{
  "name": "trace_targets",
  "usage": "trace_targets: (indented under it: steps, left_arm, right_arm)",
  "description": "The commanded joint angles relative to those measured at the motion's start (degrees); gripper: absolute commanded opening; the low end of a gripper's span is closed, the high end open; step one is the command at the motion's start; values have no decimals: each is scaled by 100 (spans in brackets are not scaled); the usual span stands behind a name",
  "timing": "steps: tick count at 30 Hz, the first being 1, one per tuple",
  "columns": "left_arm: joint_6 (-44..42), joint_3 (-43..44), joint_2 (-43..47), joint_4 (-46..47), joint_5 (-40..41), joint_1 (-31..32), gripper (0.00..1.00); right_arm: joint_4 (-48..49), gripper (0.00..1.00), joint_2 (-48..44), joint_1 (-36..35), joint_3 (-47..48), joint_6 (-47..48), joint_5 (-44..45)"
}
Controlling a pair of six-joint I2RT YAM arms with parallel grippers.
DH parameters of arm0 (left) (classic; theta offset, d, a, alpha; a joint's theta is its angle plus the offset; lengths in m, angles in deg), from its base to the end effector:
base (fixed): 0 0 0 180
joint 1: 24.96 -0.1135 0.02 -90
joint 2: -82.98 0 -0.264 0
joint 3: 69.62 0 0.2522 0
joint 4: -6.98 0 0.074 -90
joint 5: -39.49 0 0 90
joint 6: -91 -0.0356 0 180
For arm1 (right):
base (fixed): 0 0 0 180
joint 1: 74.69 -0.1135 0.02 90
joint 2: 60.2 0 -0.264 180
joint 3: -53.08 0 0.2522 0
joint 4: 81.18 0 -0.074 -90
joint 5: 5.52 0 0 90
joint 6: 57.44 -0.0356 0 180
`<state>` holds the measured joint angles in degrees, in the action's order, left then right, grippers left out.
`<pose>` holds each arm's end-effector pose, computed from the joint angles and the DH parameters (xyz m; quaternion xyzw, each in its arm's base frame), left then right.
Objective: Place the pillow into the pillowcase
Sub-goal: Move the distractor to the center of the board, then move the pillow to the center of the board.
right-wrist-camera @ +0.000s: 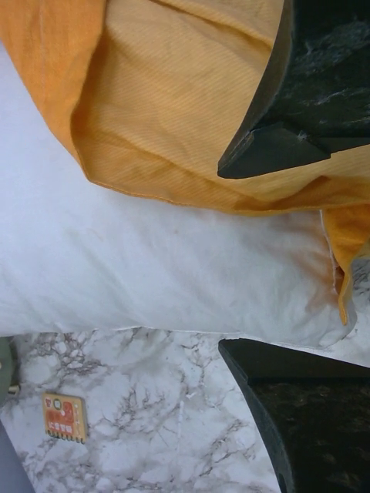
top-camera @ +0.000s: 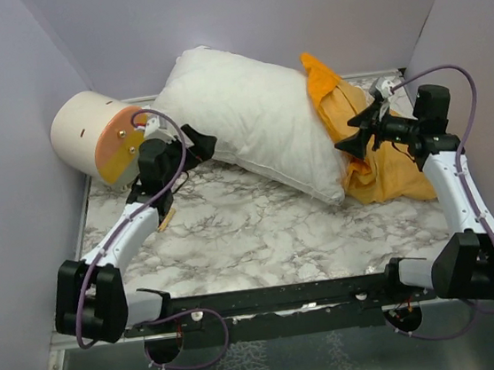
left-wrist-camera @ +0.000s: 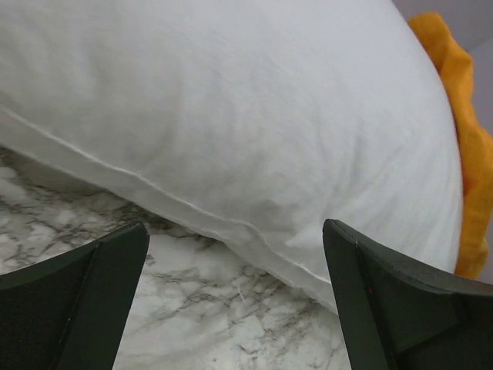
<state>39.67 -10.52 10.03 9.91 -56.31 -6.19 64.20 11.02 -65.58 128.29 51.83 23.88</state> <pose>0.2781 -0.0983 0.2848 -0.1014 0.7642 -0.3397 0.5388 0.2669 -0.0114 0.3344 -0.3153 0.7250 0.3201 0.5220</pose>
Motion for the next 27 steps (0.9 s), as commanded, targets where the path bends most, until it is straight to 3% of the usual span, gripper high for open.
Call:
trace_targets:
  steps: [1,10,12,14,18,20,27]
  left_arm:
    - [759,-255,-486,357,-466,-861,99]
    - [1064,256,-1888,1832,-84,-986,96]
    - [1135,299,-2150,2125,-9,-989,88]
    - [1144,371,-2365,2408,-54,-989,73]
    - [928,545,-2618,2973,-402,-928,16]
    - [499,677,-2511,2940,-455,-757,0]
    - [-1135,1093,-1608,2166,-397,31,0]
  right_arm:
    - [230,84,-120,-40,-317,-70,-234]
    - [168,84,-152,-40,-347,-37,-240]
    - [166,84,-151,-40,-345,-38,-229]
    - [155,84,-148,-40,-336,-28,-224]
    - [153,84,-161,-40,-344,-14,-200]
    - [149,84,-153,-40,-334,-4,-181]
    - [121,84,-152,-40,-327,17,-148]
